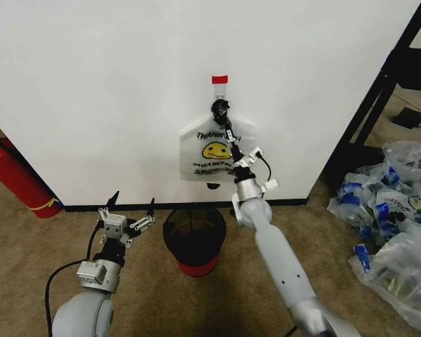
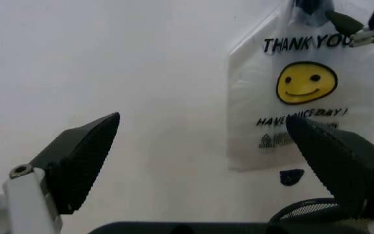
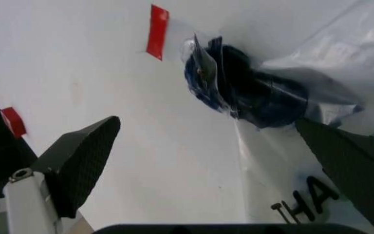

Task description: Pick up the garbage bag from the wall and place it over the trash bin.

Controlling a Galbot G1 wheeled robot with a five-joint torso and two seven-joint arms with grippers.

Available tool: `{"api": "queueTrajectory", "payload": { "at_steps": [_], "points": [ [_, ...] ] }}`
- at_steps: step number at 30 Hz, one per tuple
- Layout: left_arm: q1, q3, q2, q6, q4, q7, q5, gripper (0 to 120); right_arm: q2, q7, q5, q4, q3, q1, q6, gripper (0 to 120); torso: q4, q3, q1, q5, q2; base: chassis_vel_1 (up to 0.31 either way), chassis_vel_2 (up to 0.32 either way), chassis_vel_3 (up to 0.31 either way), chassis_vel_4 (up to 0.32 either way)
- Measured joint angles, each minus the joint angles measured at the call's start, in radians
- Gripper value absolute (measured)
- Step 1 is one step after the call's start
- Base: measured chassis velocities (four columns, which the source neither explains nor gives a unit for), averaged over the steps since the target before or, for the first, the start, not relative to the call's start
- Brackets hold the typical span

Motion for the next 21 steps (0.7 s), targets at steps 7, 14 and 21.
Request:
{"api": "queueTrajectory", "payload": {
  "at_steps": [7,14,21],
  "points": [
    [-0.006,-0.002,0.005,-0.007,0.016,0.0,-0.003,100,0.023,-0.002,-0.036,-0.081,0.027,0.037,0.015,100,-0.0002,0.0,0.0,0.0002,0.0,0.0,0.0,0.0,0.0],
    [-0.012,0.001,0.007,-0.011,0.022,0.0,-0.004,100,0.022,0.001,-0.049,-0.131,0.043,0.06,0.027,98,-0.0001,0.0,0.0,0.0002,0.0,0.0,0.0,0.0,0.0],
    [-0.014,0.001,0.016,-0.012,0.022,0.0,-0.004,100,0.021,0.003,-0.061,-0.134,0.047,0.062,0.03,74,-0.0001,0.0,0.0,0.0002,0.0,0.0,0.0,0.0,0.0]
  ]
}}
